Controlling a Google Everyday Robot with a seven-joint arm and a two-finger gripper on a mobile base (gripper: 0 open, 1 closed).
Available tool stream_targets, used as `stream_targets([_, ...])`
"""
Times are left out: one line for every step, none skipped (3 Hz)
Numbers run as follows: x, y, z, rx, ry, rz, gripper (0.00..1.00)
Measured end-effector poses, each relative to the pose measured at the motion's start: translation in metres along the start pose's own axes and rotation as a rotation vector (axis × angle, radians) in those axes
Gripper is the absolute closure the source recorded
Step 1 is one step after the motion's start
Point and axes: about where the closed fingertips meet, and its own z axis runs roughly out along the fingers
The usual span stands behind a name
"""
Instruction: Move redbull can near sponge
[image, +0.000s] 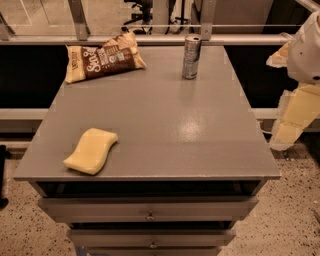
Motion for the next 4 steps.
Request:
stream_targets([-0.002,-0.004,0.003,0.004,-0.009,0.000,0.00])
stream_targets([-0.007,-0.017,0.016,0.011,-0.040,0.001,0.00])
stream_targets([-0.012,-0.053,0.044,0.024,-0.124,0.040,0.00])
stream_targets([-0.021,-0.103,0.078,0.036,-0.258,0.114,0.00])
